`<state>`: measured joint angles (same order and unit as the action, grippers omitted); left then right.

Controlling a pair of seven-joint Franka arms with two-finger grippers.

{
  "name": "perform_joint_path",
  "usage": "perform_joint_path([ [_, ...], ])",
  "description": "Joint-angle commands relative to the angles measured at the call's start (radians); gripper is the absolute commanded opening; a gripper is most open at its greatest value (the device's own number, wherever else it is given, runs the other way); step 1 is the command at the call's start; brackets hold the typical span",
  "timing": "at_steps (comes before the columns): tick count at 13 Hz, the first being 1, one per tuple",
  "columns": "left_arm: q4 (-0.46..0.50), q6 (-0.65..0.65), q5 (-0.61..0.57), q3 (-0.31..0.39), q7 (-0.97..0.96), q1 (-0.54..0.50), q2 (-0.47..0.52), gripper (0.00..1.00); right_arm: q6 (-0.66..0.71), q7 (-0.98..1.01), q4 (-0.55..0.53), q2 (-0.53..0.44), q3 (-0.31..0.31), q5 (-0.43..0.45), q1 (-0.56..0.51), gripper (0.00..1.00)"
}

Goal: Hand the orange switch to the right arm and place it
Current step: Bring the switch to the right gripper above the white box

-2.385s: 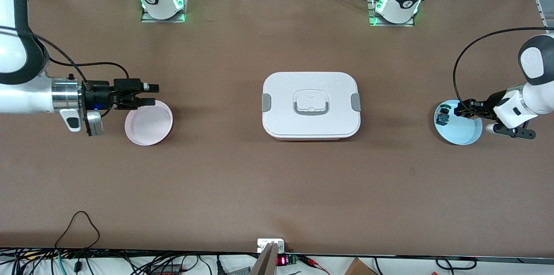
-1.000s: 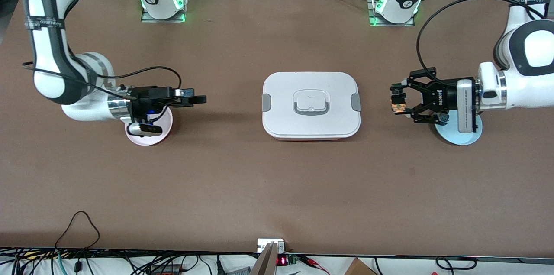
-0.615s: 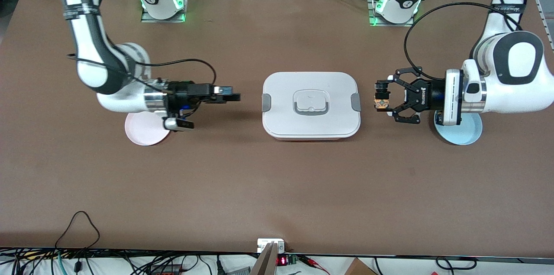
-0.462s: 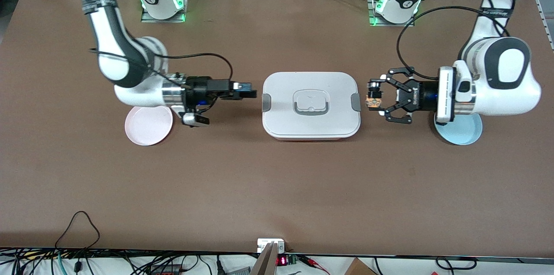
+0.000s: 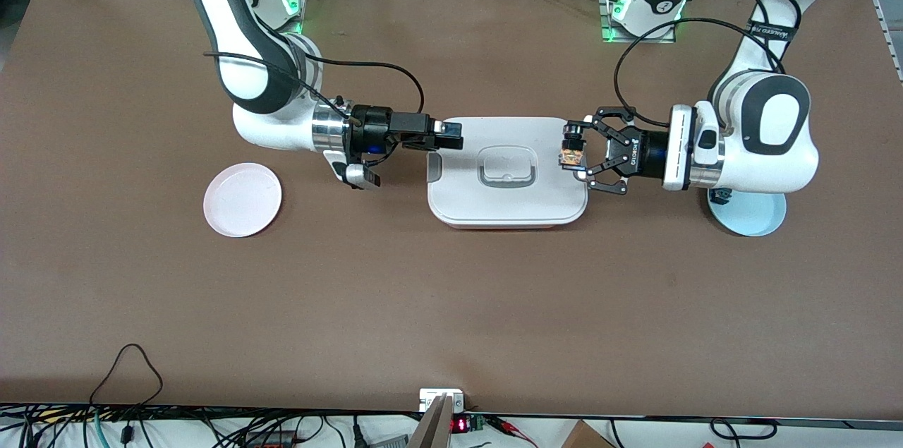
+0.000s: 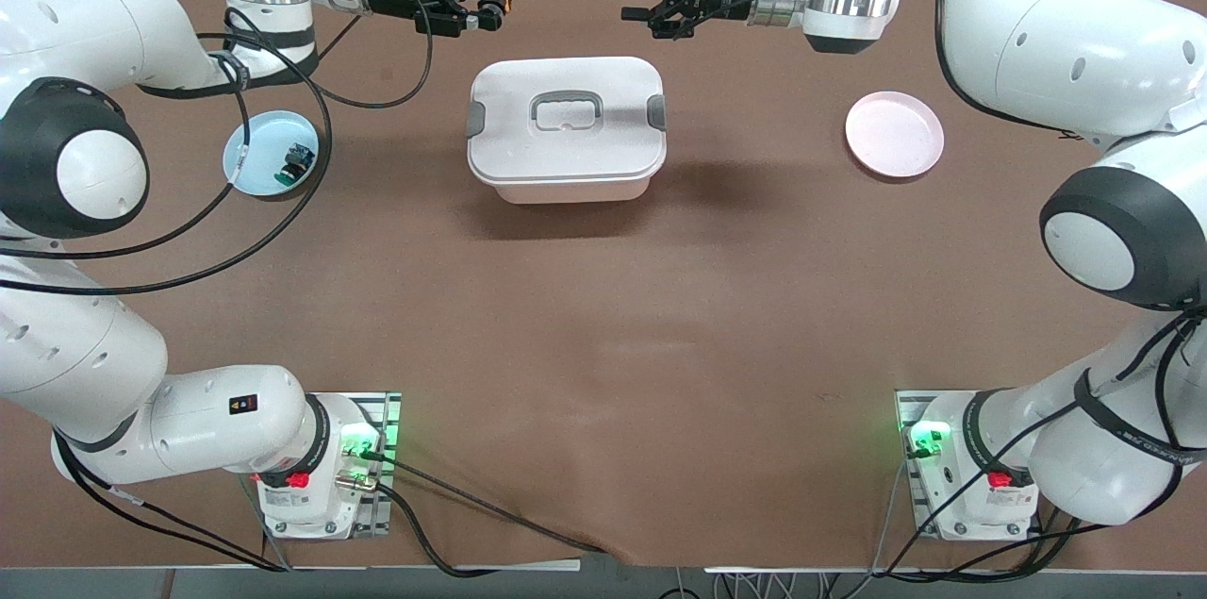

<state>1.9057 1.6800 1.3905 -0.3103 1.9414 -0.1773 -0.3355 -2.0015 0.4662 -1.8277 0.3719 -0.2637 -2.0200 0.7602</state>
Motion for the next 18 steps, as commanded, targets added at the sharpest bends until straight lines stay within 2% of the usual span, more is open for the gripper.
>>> perform_joint_path([
  [1, 0.004, -0.003, 0.079, 0.003, 0.085, 0.044, -0.013, 0.00, -0.014, 0.000, -0.001, -0.008, -0.003, -0.013, 0.004, 1.00],
  [3, 0.004, 0.010, 0.123, 0.003, 0.091, 0.080, -0.016, 0.00, -0.014, 0.003, -0.002, -0.008, -0.003, -0.013, 0.004, 1.00],
  [7, -0.011, 0.081, 0.133, 0.003, 0.047, 0.169, -0.017, 0.00, -0.063, 0.002, 0.004, -0.007, -0.002, -0.020, 0.039, 1.00],
  [14, -0.031, 0.107, 0.235, 0.003, 0.048, 0.228, -0.039, 0.00, -0.157, 0.003, 0.036, 0.012, -0.002, -0.032, 0.091, 1.00],
  [18, -0.036, 0.125, 0.246, 0.003, 0.050, 0.242, -0.048, 0.00, -0.212, 0.003, 0.039, 0.012, -0.002, -0.086, 0.131, 0.91],
])
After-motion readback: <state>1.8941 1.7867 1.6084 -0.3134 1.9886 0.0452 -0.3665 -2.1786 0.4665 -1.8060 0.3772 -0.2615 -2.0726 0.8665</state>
